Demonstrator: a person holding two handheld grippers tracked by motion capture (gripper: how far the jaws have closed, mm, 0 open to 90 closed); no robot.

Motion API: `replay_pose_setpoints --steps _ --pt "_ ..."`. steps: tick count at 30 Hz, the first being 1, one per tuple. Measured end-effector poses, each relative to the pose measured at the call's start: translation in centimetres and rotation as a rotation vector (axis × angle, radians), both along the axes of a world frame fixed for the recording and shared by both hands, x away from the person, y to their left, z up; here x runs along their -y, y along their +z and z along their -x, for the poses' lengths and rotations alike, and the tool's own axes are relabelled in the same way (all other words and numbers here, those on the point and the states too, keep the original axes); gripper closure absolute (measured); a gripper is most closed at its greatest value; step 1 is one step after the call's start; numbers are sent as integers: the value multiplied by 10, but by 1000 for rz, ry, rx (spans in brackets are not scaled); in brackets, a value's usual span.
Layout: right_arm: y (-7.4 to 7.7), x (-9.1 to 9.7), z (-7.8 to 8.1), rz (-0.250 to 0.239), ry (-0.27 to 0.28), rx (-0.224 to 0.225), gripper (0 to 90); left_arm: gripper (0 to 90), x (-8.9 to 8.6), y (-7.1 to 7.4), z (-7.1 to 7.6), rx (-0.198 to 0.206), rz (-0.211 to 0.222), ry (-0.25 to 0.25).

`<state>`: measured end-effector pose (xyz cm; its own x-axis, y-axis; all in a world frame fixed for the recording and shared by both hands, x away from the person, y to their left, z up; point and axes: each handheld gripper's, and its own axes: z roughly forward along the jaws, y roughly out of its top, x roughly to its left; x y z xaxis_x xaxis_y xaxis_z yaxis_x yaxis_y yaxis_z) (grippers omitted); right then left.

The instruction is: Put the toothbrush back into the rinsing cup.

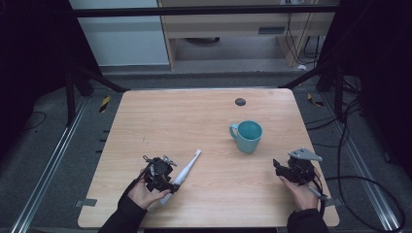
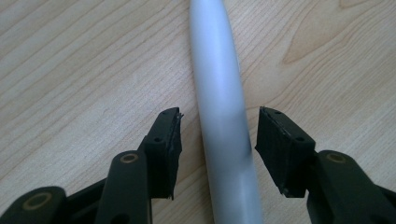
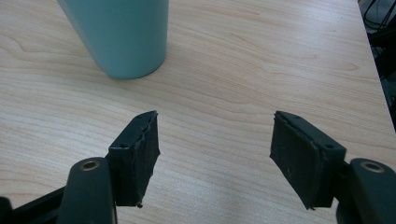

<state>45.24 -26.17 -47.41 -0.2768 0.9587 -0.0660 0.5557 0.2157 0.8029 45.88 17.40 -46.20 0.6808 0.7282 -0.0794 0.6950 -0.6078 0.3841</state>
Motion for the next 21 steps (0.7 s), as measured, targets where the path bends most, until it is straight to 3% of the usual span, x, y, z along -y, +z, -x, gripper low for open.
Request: replay_pose_setpoints --steps 15,21 --pt "0 0 0 5 2 -4 330 617 10 -5 -5 -44 -53 -4" --pt "-1 0 -1 8 0 -9 331 653 11 -4 -6 -44 -67 0"
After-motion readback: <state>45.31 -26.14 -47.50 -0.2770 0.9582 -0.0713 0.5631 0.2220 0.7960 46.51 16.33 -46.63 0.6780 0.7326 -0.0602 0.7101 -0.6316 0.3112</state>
